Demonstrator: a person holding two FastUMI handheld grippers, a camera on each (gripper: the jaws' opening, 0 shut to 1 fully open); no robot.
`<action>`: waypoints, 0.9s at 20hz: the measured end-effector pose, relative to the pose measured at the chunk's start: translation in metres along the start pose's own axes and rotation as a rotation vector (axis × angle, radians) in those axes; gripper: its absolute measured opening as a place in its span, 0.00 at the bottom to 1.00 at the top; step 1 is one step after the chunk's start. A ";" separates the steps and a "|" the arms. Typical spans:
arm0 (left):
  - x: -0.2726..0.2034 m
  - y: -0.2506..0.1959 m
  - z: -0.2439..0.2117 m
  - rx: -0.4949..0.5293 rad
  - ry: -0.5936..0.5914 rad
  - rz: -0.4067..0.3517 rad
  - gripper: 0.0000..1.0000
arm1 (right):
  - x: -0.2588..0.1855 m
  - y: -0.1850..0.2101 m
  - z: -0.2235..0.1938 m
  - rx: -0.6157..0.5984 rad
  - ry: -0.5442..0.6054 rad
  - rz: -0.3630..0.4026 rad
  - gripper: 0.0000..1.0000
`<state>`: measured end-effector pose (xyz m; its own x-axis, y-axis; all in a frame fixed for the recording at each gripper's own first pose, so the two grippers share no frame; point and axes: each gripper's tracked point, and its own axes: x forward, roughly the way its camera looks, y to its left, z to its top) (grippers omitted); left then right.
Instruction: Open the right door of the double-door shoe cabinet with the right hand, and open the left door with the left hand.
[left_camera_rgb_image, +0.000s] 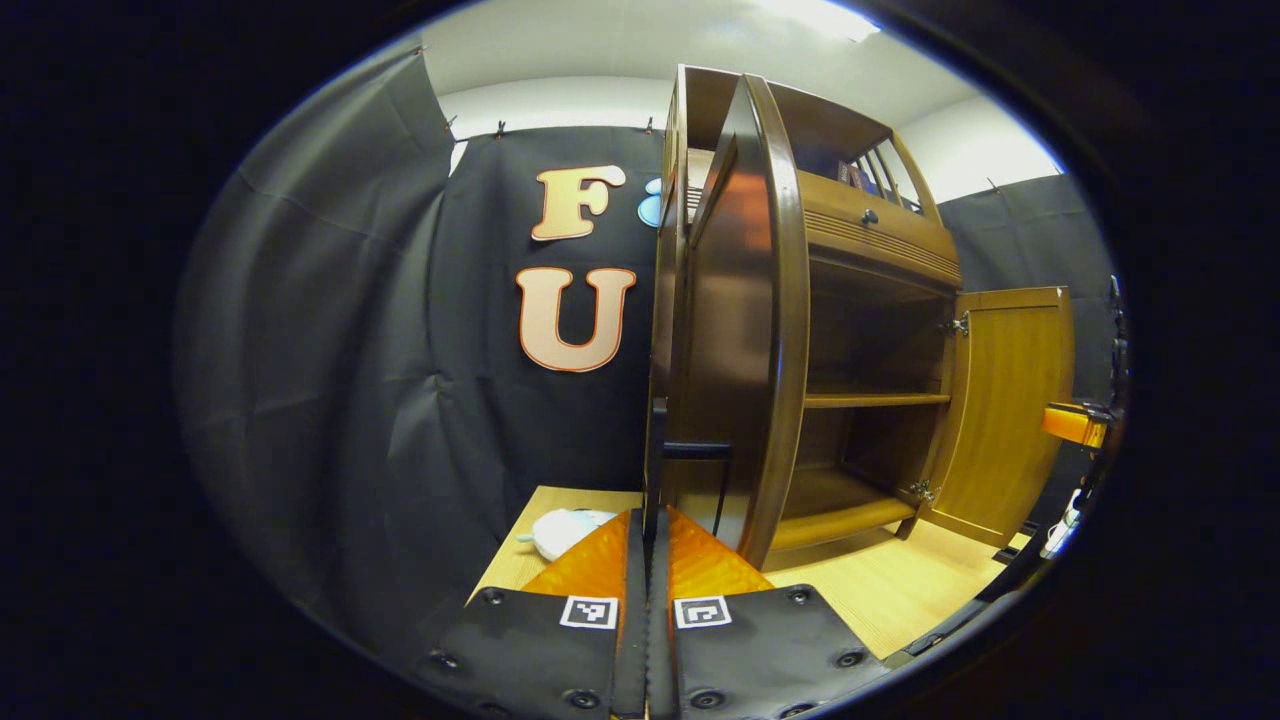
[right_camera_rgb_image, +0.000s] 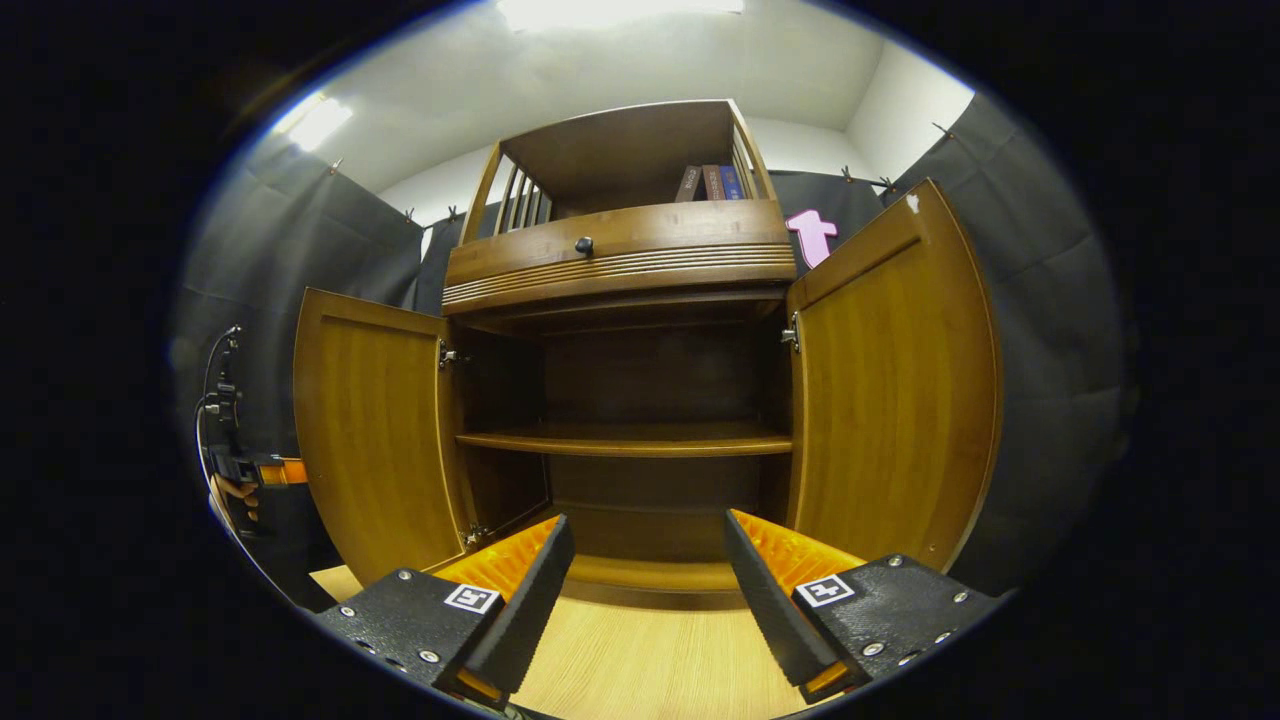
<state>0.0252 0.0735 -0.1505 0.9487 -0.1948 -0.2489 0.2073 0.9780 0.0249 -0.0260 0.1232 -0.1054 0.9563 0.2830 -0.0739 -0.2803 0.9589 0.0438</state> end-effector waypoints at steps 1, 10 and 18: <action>0.000 0.001 0.001 0.000 0.000 -0.004 0.07 | 0.001 0.001 0.000 -0.003 0.001 0.000 0.98; 0.002 0.015 0.002 -0.028 0.001 -0.086 0.07 | 0.007 0.015 0.005 -0.018 -0.012 0.015 0.98; -0.024 0.017 -0.009 0.023 0.027 -0.006 0.07 | 0.003 0.018 0.002 -0.018 -0.002 0.023 0.98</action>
<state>0.0037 0.0956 -0.1532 0.9408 -0.1983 -0.2748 0.2187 0.9747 0.0454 -0.0278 0.1411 -0.1028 0.9497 0.3050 -0.0709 -0.3038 0.9524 0.0271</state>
